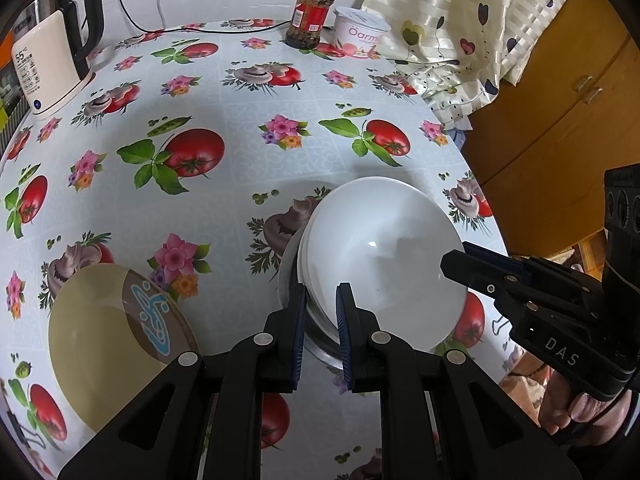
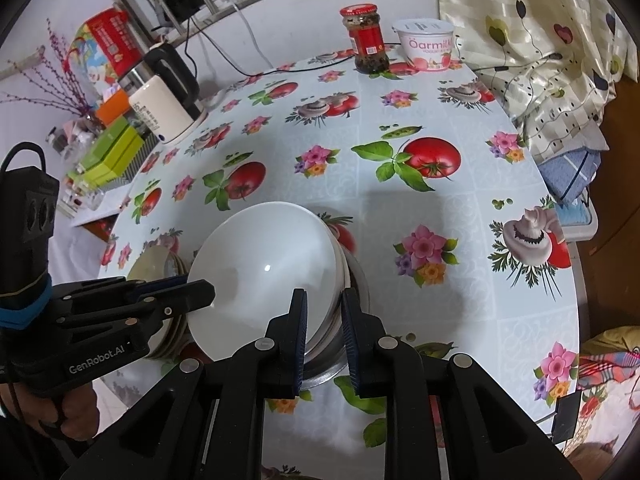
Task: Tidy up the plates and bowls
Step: 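Lower the white bowls into the steel bowl and open both grippers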
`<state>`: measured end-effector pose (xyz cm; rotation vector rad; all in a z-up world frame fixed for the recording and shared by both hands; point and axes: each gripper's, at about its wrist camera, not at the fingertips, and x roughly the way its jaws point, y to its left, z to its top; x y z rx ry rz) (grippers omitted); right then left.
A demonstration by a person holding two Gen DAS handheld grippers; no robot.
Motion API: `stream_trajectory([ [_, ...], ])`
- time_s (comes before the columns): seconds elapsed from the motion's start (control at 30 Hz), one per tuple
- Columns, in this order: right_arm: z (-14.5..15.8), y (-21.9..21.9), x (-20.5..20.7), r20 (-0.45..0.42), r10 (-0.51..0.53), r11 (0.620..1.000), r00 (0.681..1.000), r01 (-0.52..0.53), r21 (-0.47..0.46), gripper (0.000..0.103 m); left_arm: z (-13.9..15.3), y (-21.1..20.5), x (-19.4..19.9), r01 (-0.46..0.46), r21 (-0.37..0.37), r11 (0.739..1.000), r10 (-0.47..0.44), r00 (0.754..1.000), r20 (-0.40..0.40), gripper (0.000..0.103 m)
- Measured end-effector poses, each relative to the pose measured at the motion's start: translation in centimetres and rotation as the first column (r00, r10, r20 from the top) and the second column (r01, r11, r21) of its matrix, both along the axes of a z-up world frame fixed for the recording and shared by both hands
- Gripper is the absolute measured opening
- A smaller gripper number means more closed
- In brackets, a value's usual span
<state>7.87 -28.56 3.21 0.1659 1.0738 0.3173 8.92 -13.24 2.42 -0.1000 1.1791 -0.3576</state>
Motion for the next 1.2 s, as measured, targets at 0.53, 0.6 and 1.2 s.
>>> stream_trajectory([
  [0.53, 0.5, 0.0, -0.1, 0.018, 0.011, 1.000, 1.000, -0.011, 0.008, 0.027, 0.5, 0.2, -0.5, 0.001, -0.001, 1.000, -0.001, 1.000, 0.030, 0.016],
  [0.6, 0.7, 0.0, -0.2, 0.024, 0.013, 1.000, 1.000, -0.013, 0.010, 0.033, 0.9, 0.3, -0.7, -0.003, 0.006, 1.000, 0.003, 0.999, 0.050, 0.016],
  [1.2, 2.3, -0.2, -1.6, 0.090, 0.040, 0.999, 0.995, -0.040, 0.000, 0.043, 3.1, 0.6, -2.3, -0.010, 0.053, 0.999, -0.001, 0.980, 0.199, 0.016],
])
